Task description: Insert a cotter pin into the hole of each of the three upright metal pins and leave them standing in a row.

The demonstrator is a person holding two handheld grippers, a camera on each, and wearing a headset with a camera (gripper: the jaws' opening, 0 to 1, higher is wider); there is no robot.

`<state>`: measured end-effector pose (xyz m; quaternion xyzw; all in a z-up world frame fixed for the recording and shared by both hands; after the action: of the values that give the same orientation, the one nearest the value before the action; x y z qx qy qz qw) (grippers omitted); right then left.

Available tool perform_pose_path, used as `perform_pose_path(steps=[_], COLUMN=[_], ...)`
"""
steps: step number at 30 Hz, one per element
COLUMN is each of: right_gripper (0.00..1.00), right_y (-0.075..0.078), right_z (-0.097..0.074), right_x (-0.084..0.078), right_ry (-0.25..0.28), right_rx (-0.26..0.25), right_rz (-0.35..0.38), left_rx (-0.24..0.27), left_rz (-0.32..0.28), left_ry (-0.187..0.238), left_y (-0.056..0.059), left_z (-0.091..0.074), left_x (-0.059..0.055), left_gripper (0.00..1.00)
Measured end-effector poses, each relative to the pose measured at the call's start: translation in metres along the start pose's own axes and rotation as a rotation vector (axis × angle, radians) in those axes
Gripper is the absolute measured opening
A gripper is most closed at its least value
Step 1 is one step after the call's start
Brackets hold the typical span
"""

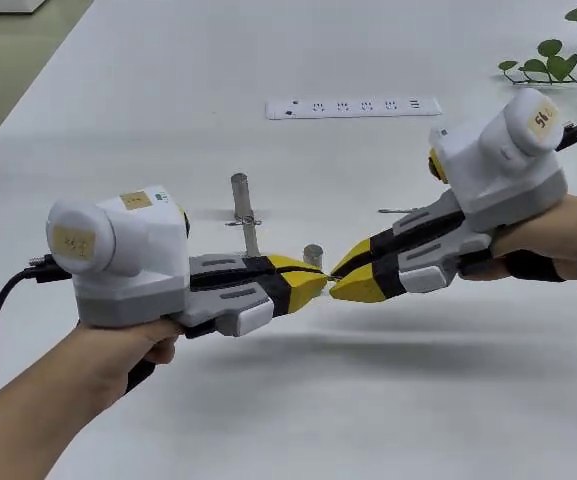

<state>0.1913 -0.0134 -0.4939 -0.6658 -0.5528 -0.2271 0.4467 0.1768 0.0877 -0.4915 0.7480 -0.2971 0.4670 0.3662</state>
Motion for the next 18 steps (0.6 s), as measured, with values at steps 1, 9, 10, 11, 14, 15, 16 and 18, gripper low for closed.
perform_pose_path(steps=[1,9,10,11,14,15,16,18], right_gripper=[0.05,0.00,0.00,0.00,0.00,0.00,0.00,0.00], right_y=[-0.0004,-0.0019,-0.0021,-0.0022,-0.0032,-0.0035,-0.0039,-0.0040], right_z=[0.0003,0.0003,0.0002,0.0001,-0.0002,0.0000,0.0004,0.0007], right_x=[-0.0002,0.0007,0.0010,0.0010,0.0008,0.0006,0.0002,0.0001], right_ry=[-0.003,-0.009,-0.013,-0.019,-0.045,-0.052,-0.061,-0.071], right_rx=[0.004,0.012,0.011,0.011,0.013,0.012,0.011,0.006], right_rz=[-0.002,-0.025,-0.037,-0.045,-0.091,-0.102,-0.115,-0.130], left_rx=[-0.005,-0.028,-0.028,-0.028,-0.031,-0.031,-0.031,-0.029], left_rz=[-0.001,-0.020,-0.021,-0.020,-0.020,-0.018,-0.017,-0.015], left_ry=[0.002,0.011,0.011,0.010,0.003,0.001,0.000,-0.003], left_y=[0.0008,0.0030,0.0030,0.0031,0.0041,0.0043,0.0046,0.0047], left_z=[0.0001,-0.0008,-0.0009,-0.0010,-0.0011,-0.0011,-0.0010,-0.0009], left_x=[0.0001,0.0006,0.0003,0.0001,-0.0016,-0.0020,-0.0025,-0.0031], left_gripper=[0.00,0.00,0.00,0.00,0.00,0.00,0.00,0.00])
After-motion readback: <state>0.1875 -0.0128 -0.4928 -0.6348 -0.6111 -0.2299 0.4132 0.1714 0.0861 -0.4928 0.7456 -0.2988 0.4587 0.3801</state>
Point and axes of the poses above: the centre of the closed fingertips' face, and the gripper's own axes: z roughly forward along the fingers, y roughly to its right, x roughly out of its top, the point moved 6 cm from there along -z, roughly backward along the fingers, and after that the axes turned 7 degrees about x, right-handed, at the moved point
